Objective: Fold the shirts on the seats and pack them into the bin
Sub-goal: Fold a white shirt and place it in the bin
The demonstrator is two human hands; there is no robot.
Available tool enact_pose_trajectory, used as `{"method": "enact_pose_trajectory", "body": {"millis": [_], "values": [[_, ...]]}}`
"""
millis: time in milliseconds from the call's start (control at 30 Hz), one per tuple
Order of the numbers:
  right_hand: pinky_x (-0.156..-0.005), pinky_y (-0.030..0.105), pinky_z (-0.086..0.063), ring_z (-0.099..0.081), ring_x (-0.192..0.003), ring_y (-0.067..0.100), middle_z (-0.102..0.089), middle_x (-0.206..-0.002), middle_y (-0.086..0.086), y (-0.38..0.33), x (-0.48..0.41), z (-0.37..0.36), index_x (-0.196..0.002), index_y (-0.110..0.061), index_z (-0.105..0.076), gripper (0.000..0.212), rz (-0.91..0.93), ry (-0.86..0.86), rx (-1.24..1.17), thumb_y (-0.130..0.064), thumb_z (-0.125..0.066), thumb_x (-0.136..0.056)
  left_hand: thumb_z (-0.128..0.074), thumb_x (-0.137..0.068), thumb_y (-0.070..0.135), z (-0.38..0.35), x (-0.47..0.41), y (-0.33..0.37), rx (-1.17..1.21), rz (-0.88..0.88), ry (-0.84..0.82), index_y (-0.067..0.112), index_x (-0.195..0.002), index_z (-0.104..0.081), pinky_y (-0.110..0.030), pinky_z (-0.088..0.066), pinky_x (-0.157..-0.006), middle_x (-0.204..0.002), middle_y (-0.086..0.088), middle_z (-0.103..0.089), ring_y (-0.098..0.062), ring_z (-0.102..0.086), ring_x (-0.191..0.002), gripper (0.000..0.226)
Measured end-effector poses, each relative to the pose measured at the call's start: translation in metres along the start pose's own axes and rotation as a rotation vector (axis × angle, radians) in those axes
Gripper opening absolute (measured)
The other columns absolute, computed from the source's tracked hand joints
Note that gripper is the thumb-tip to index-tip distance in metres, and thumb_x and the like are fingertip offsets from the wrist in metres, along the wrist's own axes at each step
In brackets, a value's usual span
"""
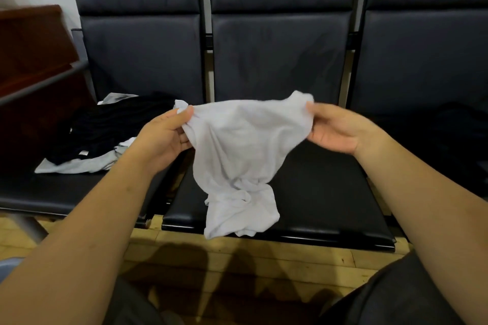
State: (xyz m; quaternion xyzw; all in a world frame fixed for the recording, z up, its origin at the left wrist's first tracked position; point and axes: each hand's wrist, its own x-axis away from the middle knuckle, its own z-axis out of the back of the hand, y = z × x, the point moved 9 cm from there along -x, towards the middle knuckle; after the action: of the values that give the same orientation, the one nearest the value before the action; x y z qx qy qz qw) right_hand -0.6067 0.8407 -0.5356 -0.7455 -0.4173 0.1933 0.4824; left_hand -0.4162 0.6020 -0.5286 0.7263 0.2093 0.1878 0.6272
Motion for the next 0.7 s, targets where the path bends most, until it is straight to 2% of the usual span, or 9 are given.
{"method": "enact_pose_trajectory", "body": {"millis": [67,100,200,300,400,500,567,700], "values": [[-0.094,0.039,-0.057,-0.066,-0.119,0.026,-0.067,-0.13,0.015,0.023,0.001,0.0,-0.132,-0.001,-0.06,0.048,-0.151,-0.006,0.305,-0.013,-0.067,-0.086,-0.057,-0.1,0.033,0.001,-0.002,0.0,0.103,0.003,0.014,0.007,-0.124,-0.065,-0.036,-0.059,-0.084,-0.113,-0.009,-0.074,-0.022,-0.072,-0.102,0.036],[-0.097,0.042,-0.056,-0.066,-0.119,0.027,-0.068,-0.129,0.014,0.029,0.002,0.0,-0.131,-0.002,-0.062,0.047,-0.182,-0.008,0.378,-0.013,-0.07,-0.086,-0.058,-0.099,0.036,0.002,-0.002,0.0,0.147,0.007,0.019,0.005,-0.127,-0.063,-0.037,-0.058,-0.085,-0.116,-0.011,-0.073,-0.024,-0.071,-0.105,0.042],[-0.096,0.046,-0.056,-0.067,-0.117,0.028,-0.069,-0.127,0.013,0.014,0.001,-0.003,-0.133,-0.007,-0.062,0.042,-0.085,0.06,0.266,-0.015,-0.068,-0.093,-0.058,-0.098,0.041,0.0,-0.001,0.0,0.248,0.015,0.012,0.004,-0.142,-0.053,-0.044,-0.055,-0.096,-0.133,-0.014,-0.065,-0.029,-0.065,-0.12,0.057],[-0.082,0.037,-0.061,-0.071,-0.108,0.024,-0.071,-0.123,0.011,-0.012,0.004,-0.002,-0.132,-0.006,-0.061,0.04,0.024,0.177,0.093,-0.016,-0.067,-0.094,-0.056,-0.1,0.042,-0.008,0.002,0.003,0.316,0.057,-0.03,0.008,-0.146,-0.051,-0.048,-0.05,-0.104,-0.141,-0.012,-0.06,-0.029,-0.061,-0.127,0.057],[-0.074,0.035,-0.061,-0.074,-0.1,0.023,-0.073,-0.117,0.01,-0.043,0.007,-0.01,-0.129,-0.006,-0.063,0.039,0.068,0.242,0.084,-0.015,-0.07,-0.092,-0.055,-0.102,0.037,-0.017,0.004,0.022,0.341,0.073,-0.057,0.009,-0.141,-0.057,-0.043,-0.052,-0.099,-0.137,-0.01,-0.064,-0.025,-0.065,-0.12,0.048],[-0.071,0.032,-0.06,-0.075,-0.094,0.021,-0.075,-0.109,0.008,-0.092,0.012,-0.028,-0.129,-0.004,-0.064,0.038,0.152,0.24,0.14,-0.015,-0.068,-0.093,-0.052,-0.099,0.023,-0.028,0.002,0.059,0.379,-0.014,-0.081,0.008,-0.133,-0.063,-0.043,-0.051,-0.099,-0.131,-0.011,-0.067,-0.026,-0.065,-0.119,0.039],[-0.073,0.031,-0.06,-0.074,-0.097,0.021,-0.075,-0.112,0.009,-0.124,0.017,-0.041,-0.128,-0.004,-0.065,0.038,0.202,0.235,0.152,-0.015,-0.069,-0.092,-0.049,-0.099,0.02,-0.042,0.005,0.09,0.368,-0.081,-0.135,0.009,-0.123,-0.07,-0.04,-0.051,-0.099,-0.122,-0.009,-0.071,-0.024,-0.067,-0.114,0.034],[-0.076,0.033,-0.061,-0.074,-0.096,0.021,-0.075,-0.112,0.01,-0.178,0.032,-0.068,-0.124,-0.002,-0.067,0.034,0.279,0.197,0.176,-0.013,-0.067,-0.093,-0.058,-0.096,0.022,-0.056,0.012,0.147,0.343,-0.155,-0.126,0.006,-0.138,-0.059,-0.041,-0.051,-0.099,-0.131,-0.013,-0.067,-0.028,-0.064,-0.121,0.045]]}}
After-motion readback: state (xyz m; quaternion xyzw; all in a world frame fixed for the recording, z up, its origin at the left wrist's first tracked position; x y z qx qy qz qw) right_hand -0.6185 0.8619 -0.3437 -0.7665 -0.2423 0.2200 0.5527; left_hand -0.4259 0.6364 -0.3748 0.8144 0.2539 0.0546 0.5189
